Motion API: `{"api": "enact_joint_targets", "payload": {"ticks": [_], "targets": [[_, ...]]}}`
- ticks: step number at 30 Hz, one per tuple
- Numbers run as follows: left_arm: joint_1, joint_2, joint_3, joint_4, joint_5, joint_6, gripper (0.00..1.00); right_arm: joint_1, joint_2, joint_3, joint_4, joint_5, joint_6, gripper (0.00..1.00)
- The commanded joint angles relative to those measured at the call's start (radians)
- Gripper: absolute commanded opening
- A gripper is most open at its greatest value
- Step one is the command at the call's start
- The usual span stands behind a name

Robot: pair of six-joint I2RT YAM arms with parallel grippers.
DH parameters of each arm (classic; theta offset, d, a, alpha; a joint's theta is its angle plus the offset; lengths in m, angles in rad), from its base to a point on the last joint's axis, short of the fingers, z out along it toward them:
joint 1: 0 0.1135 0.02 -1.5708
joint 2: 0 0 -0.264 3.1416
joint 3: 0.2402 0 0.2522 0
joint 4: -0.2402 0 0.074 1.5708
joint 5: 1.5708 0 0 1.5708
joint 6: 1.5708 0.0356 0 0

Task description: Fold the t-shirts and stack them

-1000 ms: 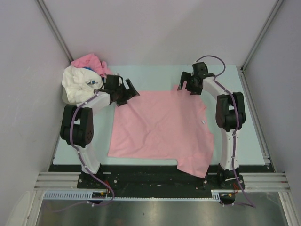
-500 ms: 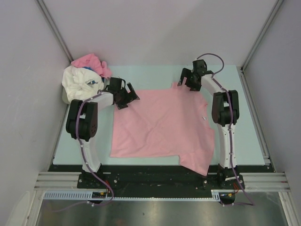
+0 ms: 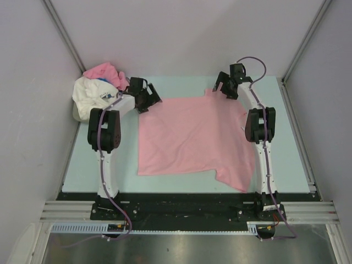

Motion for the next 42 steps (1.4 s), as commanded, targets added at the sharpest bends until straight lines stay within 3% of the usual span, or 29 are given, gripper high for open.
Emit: {"api": "enact_joint_targets", "payload": {"ticks": [1,6,13,17,23,26,29,33,38,42], "targets": [[0.027,0.067,0.148,-0.045,-0.011,0.021,1.0,-0.028,0.057,0.037,0.009,0.034,0.012,1.0],[0.049,0.129,0.315,-0.098,-0.006,0.046,1.0,-0.029,0.093,0.1,0.04,-0.016,0.032,1.0],[0.066,0.183,0.539,-0.164,-0.018,0.098,1.0,-0.014,0.038,0.049,0.195,-0.042,0.037,1.0],[0.07,0.101,0.566,-0.163,0.023,0.107,1.0,0.002,-0.075,-0.023,0.284,-0.044,0.017,1.0],[0.041,-0.221,0.279,-0.138,0.023,0.101,1.0,0.086,-0.475,-0.283,0.362,0.069,-0.083,1.0],[0.009,-0.393,0.154,-0.163,0.025,0.092,1.0,0.155,-0.652,-0.365,0.255,0.198,-0.142,1.0],[-0.042,-0.553,-0.142,-0.122,0.025,0.078,1.0,0.258,-0.767,-0.362,0.048,0.377,-0.17,1.0],[-0.088,-0.702,-0.385,-0.075,0.064,0.04,1.0,0.392,-0.902,-0.402,-0.226,0.486,-0.121,1.0],[-0.203,-0.867,-0.6,-0.107,0.029,0.03,1.0,0.437,-1.1,-0.722,-0.334,0.534,0.018,1.0],[-0.348,-0.953,-0.701,-0.175,-0.09,0.004,1.0,0.439,-1.28,-1.012,-0.311,0.47,0.138,1.0]]}}
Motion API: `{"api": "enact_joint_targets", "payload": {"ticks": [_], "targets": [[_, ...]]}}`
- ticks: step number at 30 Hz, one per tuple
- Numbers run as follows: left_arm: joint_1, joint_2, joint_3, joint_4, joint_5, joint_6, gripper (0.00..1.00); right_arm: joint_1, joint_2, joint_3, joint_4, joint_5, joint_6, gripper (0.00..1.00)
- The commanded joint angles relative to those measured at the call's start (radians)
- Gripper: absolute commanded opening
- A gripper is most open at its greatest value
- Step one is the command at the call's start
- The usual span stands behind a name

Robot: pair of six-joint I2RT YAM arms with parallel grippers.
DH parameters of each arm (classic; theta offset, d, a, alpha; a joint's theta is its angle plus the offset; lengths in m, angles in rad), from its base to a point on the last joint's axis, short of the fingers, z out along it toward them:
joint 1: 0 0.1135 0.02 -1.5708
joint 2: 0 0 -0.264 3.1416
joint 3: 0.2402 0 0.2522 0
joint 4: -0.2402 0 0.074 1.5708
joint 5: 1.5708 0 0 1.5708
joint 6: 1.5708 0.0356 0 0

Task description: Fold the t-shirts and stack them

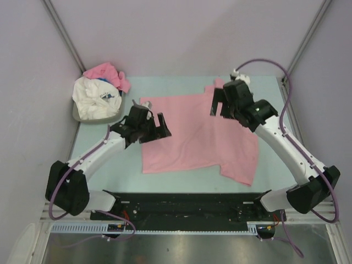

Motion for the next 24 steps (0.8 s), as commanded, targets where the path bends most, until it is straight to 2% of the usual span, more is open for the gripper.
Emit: {"api": "enact_joint_targets", "payload": {"ticks": [1,6,9,13,17,21,24], "targets": [[-0.121,-0.142,-0.092,-0.043,-0.106,-0.051,1.0,-0.001,-0.096,-0.272,-0.127,-0.006,0.164,1.0],[-0.176,-0.212,-0.24,-0.022,-0.06,-0.123,1.0,0.089,-0.159,-0.498,-0.162,-0.025,0.274,1.0],[-0.221,-0.266,-0.271,-0.094,-0.115,-0.147,1.0,0.116,-0.243,-0.579,-0.161,-0.038,0.365,1.0],[-0.233,-0.326,-0.299,-0.212,-0.229,-0.17,1.0,0.085,-0.348,-0.725,-0.139,-0.065,0.431,1.0],[-0.233,-0.384,-0.378,-0.275,-0.278,-0.245,1.0,0.079,-0.363,-0.771,-0.088,-0.121,0.43,1.0],[-0.233,-0.447,-0.466,-0.267,-0.307,-0.328,1.0,0.089,-0.369,-0.785,-0.082,-0.112,0.422,1.0],[-0.232,-0.43,-0.491,-0.237,-0.323,-0.339,1.0,0.088,-0.383,-0.796,-0.067,-0.112,0.411,1.0]]}}
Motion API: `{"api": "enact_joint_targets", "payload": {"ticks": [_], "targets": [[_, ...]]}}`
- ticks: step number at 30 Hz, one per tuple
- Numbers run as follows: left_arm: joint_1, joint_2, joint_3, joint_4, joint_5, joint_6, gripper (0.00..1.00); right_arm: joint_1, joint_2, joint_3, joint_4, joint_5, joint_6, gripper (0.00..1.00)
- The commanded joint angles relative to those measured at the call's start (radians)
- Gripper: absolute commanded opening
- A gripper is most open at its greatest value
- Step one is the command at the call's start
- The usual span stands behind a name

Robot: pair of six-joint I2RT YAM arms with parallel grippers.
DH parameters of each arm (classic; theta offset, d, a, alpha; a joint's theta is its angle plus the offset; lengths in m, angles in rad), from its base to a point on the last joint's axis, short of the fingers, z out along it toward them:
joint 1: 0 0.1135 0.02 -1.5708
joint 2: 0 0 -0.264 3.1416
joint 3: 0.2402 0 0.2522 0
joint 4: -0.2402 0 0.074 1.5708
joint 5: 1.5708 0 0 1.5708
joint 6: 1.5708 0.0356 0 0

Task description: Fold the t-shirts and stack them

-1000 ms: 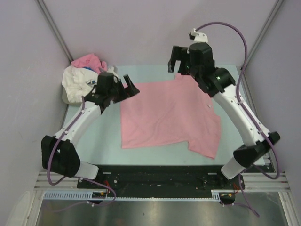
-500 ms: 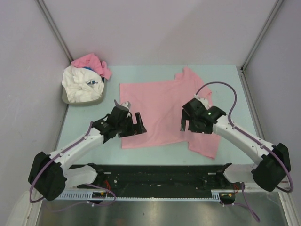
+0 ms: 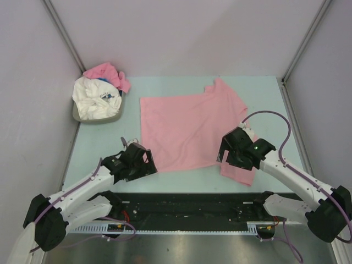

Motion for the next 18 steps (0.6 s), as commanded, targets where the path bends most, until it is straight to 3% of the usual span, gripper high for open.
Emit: {"api": "enact_joint_targets", "payload": {"ticks": [1,10,18], "targets": [[0.0,0.009,-0.023,0.015,-0.069,-0.09,1.0,0.004,-0.033,-0.009,0.044,-0.003,0.014,1.0],[0.0,0.145,-0.029,0.111,-0.077,-0.111,0.99,0.007,-0.06,-0.038,0.058,-0.006,-0.008,1.0],[0.0,0.179,-0.029,0.119,-0.108,-0.15,0.83,0.005,-0.076,-0.052,0.067,-0.007,-0.017,1.0]]}}
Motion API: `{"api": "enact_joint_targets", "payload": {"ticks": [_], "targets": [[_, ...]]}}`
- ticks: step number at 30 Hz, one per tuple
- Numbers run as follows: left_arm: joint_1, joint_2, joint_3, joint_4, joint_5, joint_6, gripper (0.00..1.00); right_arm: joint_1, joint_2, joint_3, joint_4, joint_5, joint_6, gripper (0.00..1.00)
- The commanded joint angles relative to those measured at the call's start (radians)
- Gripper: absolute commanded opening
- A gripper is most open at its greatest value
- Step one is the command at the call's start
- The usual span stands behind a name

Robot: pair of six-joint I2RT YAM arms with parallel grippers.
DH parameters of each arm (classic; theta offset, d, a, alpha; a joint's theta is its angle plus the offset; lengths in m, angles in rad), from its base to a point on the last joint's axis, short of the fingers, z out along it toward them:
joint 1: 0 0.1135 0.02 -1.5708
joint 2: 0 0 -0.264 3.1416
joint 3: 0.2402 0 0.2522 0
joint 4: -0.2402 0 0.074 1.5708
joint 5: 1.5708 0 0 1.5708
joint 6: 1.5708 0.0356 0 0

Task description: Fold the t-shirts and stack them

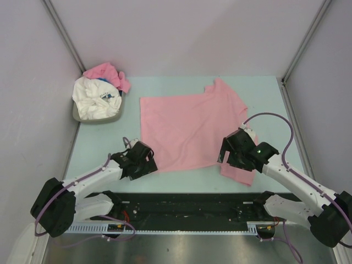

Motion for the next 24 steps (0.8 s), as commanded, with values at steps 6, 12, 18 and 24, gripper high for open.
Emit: {"api": "enact_joint_targets", "payload": {"ticks": [6,12,18,24], "targets": [[0.004,0.008,-0.015,-0.008,-0.067,-0.085,0.74,0.004,-0.012,-0.013,0.036,-0.007,-0.018,1.0],[0.011,-0.013,-0.055,-0.011,-0.078,-0.116,0.59,0.006,-0.001,-0.024,0.051,-0.017,-0.021,1.0],[0.032,-0.012,-0.06,0.001,-0.089,-0.112,0.37,0.004,0.003,-0.027,0.047,-0.014,-0.023,1.0],[0.076,0.008,-0.055,0.041,-0.092,-0.082,0.05,-0.001,-0.018,-0.027,0.001,0.013,-0.006,1.0]]}}
